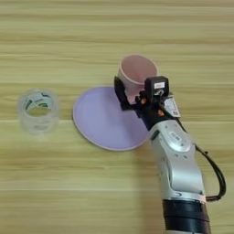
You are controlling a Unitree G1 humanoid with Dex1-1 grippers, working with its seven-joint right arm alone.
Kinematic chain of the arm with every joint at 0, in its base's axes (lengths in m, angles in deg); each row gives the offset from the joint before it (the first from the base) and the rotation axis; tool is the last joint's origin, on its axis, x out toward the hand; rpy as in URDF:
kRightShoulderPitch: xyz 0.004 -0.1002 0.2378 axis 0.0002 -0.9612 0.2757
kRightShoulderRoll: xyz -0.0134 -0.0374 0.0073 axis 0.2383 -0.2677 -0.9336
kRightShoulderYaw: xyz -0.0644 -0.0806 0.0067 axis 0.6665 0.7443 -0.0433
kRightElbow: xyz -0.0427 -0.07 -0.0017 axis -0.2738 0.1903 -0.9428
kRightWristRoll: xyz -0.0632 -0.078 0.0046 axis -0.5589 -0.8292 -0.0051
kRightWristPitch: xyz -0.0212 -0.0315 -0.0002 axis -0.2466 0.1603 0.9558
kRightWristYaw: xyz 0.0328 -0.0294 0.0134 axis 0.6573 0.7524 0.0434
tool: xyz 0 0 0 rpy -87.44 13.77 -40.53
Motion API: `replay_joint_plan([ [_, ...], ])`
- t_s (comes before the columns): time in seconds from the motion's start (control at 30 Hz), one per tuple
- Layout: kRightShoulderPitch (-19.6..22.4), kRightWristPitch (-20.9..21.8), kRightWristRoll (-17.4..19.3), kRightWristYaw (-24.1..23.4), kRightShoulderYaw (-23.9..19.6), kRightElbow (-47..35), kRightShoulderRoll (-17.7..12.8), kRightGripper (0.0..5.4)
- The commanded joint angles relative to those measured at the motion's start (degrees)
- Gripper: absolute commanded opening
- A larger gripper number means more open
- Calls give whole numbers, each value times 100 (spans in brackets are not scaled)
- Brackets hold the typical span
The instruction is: Move the objects on the table
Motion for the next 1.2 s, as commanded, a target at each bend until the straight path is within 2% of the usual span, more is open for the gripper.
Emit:
replay_joint_plan([
  [0.03,242,107,-98,14,19,-239,-109,433],
  [0.53,214,177,-333,148,304,320,81,433],
  [1.03,185,362,-605,190,449,691,133,433],
  [1.1,185,374,-623,188,457,697,133,471],
  [1.2,179,385,-646,184,462,694,140,494],
])
